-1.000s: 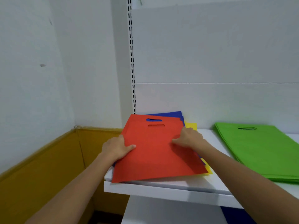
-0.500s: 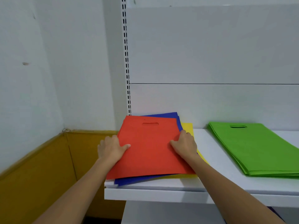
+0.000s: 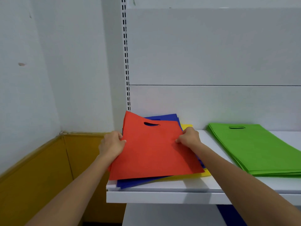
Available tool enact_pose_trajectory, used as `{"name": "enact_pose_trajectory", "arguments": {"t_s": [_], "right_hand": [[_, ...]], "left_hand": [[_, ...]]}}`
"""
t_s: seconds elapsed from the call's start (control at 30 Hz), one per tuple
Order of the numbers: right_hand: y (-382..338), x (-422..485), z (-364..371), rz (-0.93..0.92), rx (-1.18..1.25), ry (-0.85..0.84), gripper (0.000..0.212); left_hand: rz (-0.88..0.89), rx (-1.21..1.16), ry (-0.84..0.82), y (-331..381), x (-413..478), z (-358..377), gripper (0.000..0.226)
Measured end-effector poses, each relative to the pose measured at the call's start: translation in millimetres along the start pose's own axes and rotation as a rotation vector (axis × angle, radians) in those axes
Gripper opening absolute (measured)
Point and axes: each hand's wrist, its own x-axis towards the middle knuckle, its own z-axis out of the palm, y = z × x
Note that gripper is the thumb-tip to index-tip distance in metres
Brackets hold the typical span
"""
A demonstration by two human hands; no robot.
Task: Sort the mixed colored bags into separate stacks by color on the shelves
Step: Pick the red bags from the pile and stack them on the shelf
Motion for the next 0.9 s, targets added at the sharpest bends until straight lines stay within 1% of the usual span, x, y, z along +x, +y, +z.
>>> {"name": "enact_pose_trajectory", "arguments": {"t_s": [0.1, 0.17, 0.2, 0.27, 0.37, 0.43, 0.53, 0.6, 0.67, 0.77, 0.9], "right_hand": [[0, 0, -5, -0.104, -0.021, 0.067, 0.04], [2, -3, -6, -0.19, -0.02, 0.066, 0.055], [2, -4, -7, -0.222, -0.022, 0.069, 0.059], [3, -7, -13, -0.262, -0.056, 0.097, 0.057], [6, -13, -26, -0.279, -0.1, 0.172, 0.045], [13, -15, -39, -0.293, -0.127, 0.232, 0.037], [29, -14, -66, -0.319, -0.211, 0.296, 0.034], [45, -14, -89, -0.317, -0.254, 0.326, 0.039], [64, -15, -116, -0.295, -0.274, 0.355, 0.047], [102, -24, -167, -0.23, -0.285, 0.41, 0.047], [169, -46, -252, -0.131, -0.314, 0.494, 0.045]], "left_hand": [[0.074, 0.056, 0.036, 6, -7, -1, 0.02], [0.193, 0.189, 0.134, 7, -12, -2, 0.021], [0.252, 0.245, 0.179, 8, -13, -3, 0.021], [0.312, 0.257, 0.208, 10, -14, -3, 0.022], [0.346, 0.168, 0.222, 22, -18, -5, 0.03], [0.376, 0.095, 0.23, 33, -22, -4, 0.024], [0.435, -0.004, 0.16, 52, -26, 8, 0.021], [0.513, -0.041, 0.069, 70, -28, 22, 0.025], [0.596, -0.066, 0.021, 96, -34, 36, 0.029], [0.707, -0.115, -0.018, 146, -52, 61, 0.034], [0.808, -0.194, -0.101, 230, -101, 98, 0.036]]}}
